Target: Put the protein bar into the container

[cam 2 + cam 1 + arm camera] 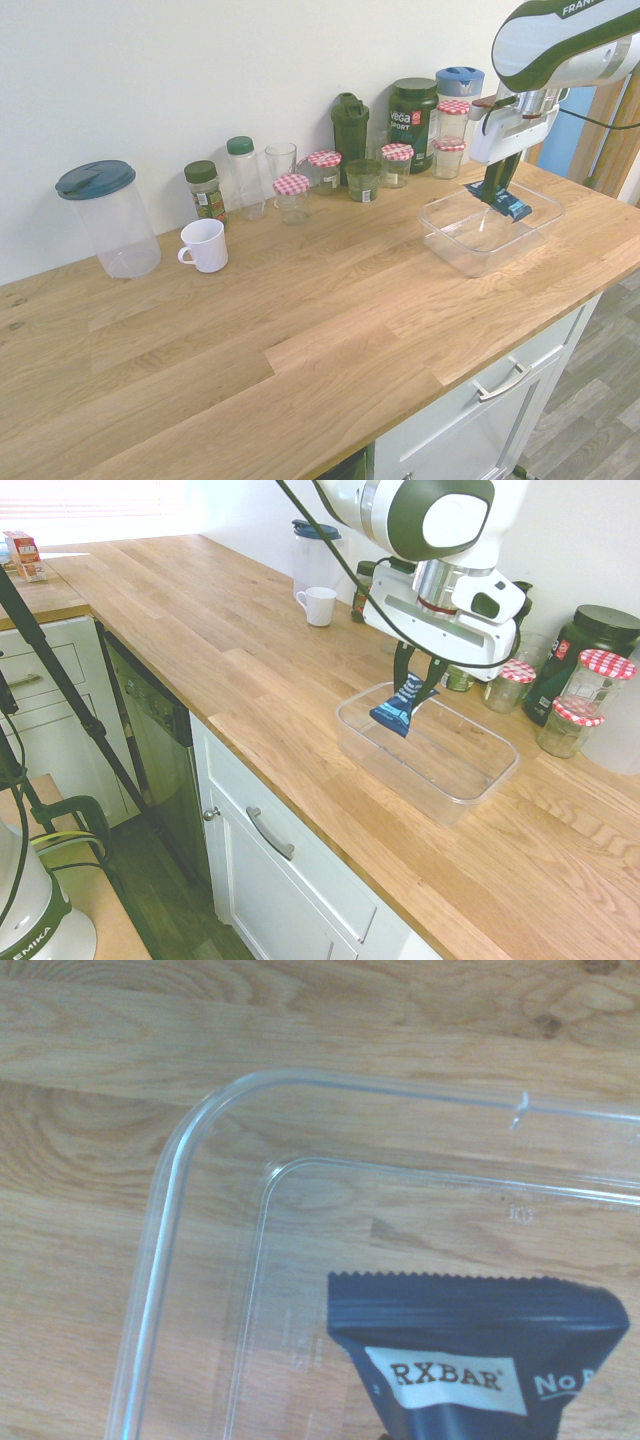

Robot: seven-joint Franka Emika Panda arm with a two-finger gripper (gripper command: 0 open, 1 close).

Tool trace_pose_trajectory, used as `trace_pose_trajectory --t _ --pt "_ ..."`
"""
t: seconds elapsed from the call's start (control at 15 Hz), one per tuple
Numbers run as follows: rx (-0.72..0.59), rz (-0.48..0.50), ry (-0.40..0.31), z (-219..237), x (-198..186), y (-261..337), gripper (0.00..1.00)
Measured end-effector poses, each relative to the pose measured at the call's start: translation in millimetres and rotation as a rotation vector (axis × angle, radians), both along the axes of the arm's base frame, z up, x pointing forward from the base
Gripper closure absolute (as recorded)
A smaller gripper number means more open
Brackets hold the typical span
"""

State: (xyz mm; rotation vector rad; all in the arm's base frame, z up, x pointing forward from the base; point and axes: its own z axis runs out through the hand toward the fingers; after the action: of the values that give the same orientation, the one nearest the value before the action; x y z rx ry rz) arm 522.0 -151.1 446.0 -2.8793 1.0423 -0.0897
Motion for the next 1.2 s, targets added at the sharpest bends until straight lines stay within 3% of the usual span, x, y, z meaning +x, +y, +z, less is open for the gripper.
trace_pose_trajectory --t 1.2 --pt "0.005 -0.008 -0.01 -38.0 25.9 -13.2 1.0"
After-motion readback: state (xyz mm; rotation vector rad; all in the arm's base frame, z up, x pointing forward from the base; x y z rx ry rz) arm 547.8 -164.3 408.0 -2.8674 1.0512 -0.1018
